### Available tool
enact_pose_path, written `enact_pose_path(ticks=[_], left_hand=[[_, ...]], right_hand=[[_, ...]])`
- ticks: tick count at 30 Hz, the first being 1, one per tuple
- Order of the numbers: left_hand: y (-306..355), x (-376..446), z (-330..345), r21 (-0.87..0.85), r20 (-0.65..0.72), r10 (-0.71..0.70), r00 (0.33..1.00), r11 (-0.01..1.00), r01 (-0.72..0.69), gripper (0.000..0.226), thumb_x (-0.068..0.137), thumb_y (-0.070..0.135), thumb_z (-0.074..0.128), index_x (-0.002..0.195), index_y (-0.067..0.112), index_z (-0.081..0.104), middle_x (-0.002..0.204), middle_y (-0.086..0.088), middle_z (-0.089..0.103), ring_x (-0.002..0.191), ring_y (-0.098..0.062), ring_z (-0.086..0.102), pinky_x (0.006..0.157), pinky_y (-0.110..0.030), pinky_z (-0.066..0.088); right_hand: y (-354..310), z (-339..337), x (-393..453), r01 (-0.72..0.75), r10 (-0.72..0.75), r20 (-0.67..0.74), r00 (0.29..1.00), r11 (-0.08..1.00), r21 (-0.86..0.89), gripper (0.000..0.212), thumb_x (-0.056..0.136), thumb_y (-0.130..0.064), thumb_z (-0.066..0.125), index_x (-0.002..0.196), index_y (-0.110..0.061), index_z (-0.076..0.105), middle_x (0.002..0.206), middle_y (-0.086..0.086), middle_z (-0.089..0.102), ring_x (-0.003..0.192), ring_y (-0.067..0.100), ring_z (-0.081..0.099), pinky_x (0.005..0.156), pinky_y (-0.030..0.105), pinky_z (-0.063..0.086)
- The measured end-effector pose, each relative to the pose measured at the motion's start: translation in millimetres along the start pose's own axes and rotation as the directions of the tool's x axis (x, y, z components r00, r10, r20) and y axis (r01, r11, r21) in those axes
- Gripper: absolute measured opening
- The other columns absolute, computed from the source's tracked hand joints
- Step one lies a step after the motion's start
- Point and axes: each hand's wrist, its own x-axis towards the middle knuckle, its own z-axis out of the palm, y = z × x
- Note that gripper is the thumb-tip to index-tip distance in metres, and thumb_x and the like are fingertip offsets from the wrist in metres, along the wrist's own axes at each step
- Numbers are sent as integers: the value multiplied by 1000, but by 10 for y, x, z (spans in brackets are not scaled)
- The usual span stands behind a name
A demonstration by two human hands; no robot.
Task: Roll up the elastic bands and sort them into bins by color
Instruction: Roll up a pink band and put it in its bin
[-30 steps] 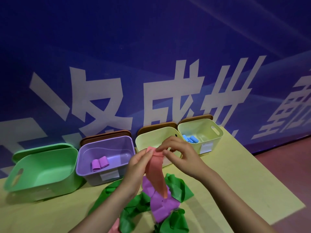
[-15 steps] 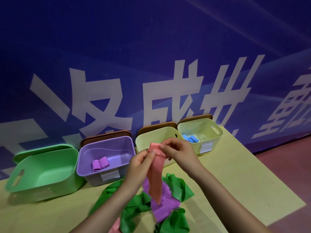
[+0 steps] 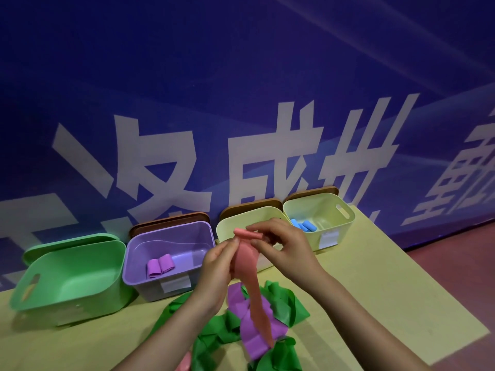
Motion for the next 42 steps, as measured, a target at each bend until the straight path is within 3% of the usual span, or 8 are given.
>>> enact_pose_path(ticks=[6, 12, 18, 24, 27, 31, 37, 42], left_hand=[[12, -10, -12, -83, 19, -12, 1000, 996, 14, 27, 98, 17, 43, 98, 5, 67, 90, -19, 66, 80, -26, 60, 69, -37, 46], [28, -20, -46, -74, 71, 11, 997, 997, -6, 39, 89, 38, 50, 101, 7, 70, 99, -24, 68, 87, -26, 64, 80, -40, 46], [-8, -24, -42, 93, 93, 131, 987, 986, -139, 21, 94, 23, 51, 90, 22, 72, 82, 1, 73, 75, -7, 65, 66, -22, 50], [-63, -2, -76, 221, 77, 165, 983, 959, -178, 20, 94, 27, 54, 86, 20, 71, 84, -16, 63, 79, -19, 57, 71, -36, 45], [-75, 18, -89, 183, 53, 100, 994, 977, -108, 22, 94, 25, 53, 85, 20, 72, 84, -7, 66, 84, -19, 58, 75, -37, 46], [-72, 8, -76, 94, 35, 59, 998, 994, -62, 26, 97, 21, 47, 87, 18, 70, 81, -3, 70, 81, -15, 63, 74, -30, 48], [-66, 5, -24, 49, 9, 66, 998, 997, -66, 23, 96, 24, 50, 90, 15, 70, 79, 0, 70, 77, -12, 63, 72, -27, 50], [-92, 27, -64, 83, -16, 84, 996, 993, -83, 24, 98, 25, 48, 91, 22, 71, 88, -2, 71, 86, -17, 63, 77, -35, 49]], right_hand=[[9, -69, 19, 110, -104, 105, 989, 993, -46, 19, 87, -5, 64, 100, -14, 75, 83, 0, 61, 73, 14, 59, 67, 21, 47], [-21, -138, 56, 144, -121, 205, 971, 985, -99, 21, 87, -9, 60, 101, -16, 74, 86, -6, 60, 75, 9, 58, 72, 15, 44], [-19, -48, 31, -158, 139, 141, 980, 979, 129, 19, 89, -19, 66, 107, -17, 69, 84, 2, 67, 78, 11, 63, 73, 26, 51], [58, 93, -3, -258, 248, 79, 965, 953, 161, 5, 84, -16, 72, 80, -18, 71, 67, -5, 62, 64, 6, 52, 59, 25, 41], [68, 138, -11, -206, 204, 34, 978, 970, 131, 11, 83, -9, 71, 76, -17, 69, 66, -7, 59, 63, 5, 50, 59, 19, 39], [98, 130, -3, 20, -16, 27, 999, 990, -136, 7, 85, -18, 66, 82, -12, 69, 73, -3, 60, 66, 9, 53, 60, 23, 45], [115, 80, 47, 365, -335, 145, 931, 836, -409, 17, 89, -17, 56, 95, -8, 70, 82, 3, 60, 76, 20, 56, 63, 30, 46], [74, -7, 21, 131, -106, 185, 977, 983, -127, 26, 93, -27, 56, 111, -16, 71, 95, -1, 63, 88, 7, 59, 73, 21, 49]])
